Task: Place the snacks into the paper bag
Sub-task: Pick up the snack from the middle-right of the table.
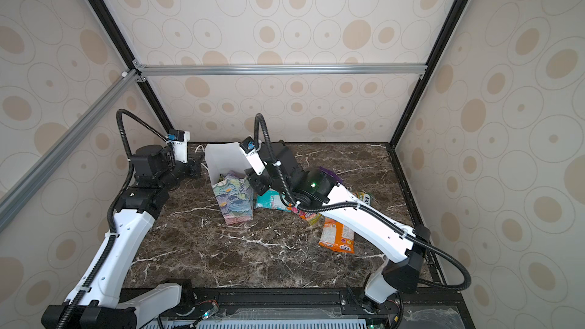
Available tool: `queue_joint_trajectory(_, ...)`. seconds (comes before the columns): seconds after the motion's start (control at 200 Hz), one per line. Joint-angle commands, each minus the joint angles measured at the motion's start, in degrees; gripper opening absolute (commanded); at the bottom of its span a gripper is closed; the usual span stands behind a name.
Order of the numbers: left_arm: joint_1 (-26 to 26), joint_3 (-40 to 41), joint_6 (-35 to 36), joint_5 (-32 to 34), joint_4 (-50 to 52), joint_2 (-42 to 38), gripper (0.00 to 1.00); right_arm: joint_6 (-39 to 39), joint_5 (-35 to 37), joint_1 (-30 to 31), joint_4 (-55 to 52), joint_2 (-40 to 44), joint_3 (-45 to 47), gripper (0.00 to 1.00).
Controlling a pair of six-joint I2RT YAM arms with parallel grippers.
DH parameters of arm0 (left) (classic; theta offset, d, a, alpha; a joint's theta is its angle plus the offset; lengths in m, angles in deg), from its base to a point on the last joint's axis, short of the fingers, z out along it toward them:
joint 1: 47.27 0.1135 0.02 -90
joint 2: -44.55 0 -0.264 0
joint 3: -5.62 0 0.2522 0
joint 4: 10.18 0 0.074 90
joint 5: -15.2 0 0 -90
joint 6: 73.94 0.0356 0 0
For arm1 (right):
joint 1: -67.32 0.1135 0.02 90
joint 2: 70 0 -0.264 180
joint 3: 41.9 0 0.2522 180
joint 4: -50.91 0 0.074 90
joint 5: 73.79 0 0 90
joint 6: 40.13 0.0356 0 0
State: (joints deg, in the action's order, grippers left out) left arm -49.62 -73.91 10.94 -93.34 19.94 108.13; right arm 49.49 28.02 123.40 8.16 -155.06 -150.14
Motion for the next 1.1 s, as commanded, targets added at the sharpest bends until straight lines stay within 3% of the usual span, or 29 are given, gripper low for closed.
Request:
queue_joint_trajectory(0.0,0.1,-1.2,1.1,-0.5,-0.3,0.2,0.0,5.1,5.9,-2.3,-3.0,6.1,7.8,0.39)
queue_joint_trajectory(0.16,0.2,-1.4,1.0,-1.0,-0.3,0.2,0.0,12.2,6.7,-7.1,-9.7,14.3,18.9,0.39)
queue_joint_trajectory(0.27,0.2,-1.4,1.1,-0.8,-0.3,0.2,0.0,14.7,8.6,-8.0,-17.9,16.5,21.2,0.38)
queue_joint_trajectory(0.39,0.2,-1.3,1.0,-0.6,-0.3,0.2,0.0,18.3,8.4,-8.0,-27.1,15.3,20.2,0.38)
queue_joint_trajectory(0.745,0.2,-1.4,1.0,-0.7,-0.1,0.6,0.0,23.4,8.0,-8.0,-40.7,9.6,22.9,0.38)
queue_joint_trajectory(1.095,0.2,-1.4,0.9,-1.0,-0.2,0.6,0.0,25.1,7.1,-5.2,-39.3,-1.2,27.3,0.38)
